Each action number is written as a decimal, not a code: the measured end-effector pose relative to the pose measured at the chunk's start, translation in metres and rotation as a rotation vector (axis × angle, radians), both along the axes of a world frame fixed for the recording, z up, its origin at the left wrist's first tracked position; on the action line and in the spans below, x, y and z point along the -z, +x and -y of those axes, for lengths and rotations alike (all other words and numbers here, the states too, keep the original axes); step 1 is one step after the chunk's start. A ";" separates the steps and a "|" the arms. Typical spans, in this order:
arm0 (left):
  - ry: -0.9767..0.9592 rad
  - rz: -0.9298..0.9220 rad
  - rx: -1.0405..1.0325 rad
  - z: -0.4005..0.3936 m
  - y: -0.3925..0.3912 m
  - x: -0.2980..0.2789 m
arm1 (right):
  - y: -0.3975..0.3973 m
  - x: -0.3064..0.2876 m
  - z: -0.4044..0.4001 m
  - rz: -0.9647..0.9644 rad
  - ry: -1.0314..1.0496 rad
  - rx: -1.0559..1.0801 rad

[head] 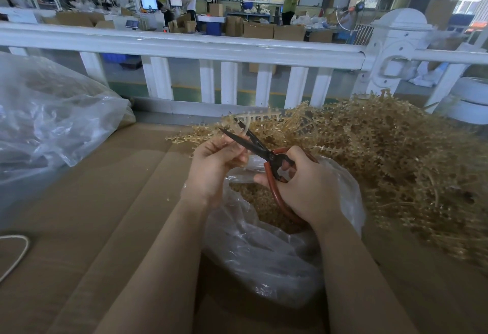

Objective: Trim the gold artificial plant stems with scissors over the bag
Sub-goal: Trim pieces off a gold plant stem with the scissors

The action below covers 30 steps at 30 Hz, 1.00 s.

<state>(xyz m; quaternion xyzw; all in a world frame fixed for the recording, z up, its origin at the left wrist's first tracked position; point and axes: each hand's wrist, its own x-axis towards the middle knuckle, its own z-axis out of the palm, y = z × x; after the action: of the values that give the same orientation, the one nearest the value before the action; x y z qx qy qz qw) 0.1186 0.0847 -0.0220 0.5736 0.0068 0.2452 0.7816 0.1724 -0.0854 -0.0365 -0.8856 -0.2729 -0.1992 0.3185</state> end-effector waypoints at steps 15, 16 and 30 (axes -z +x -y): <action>0.054 -0.031 -0.032 0.006 0.002 0.001 | 0.000 -0.001 0.000 0.096 0.008 0.035; 0.054 -0.036 -0.035 0.006 0.002 0.001 | 0.000 -0.001 0.000 0.105 0.008 0.035; 0.021 -0.046 -0.013 0.004 0.000 0.000 | -0.001 0.001 0.000 0.120 0.052 0.001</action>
<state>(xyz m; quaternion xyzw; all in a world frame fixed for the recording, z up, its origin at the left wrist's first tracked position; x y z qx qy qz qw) 0.1186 0.0807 -0.0224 0.5871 0.0262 0.2369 0.7736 0.1719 -0.0852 -0.0373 -0.8637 -0.2857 -0.2591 0.3244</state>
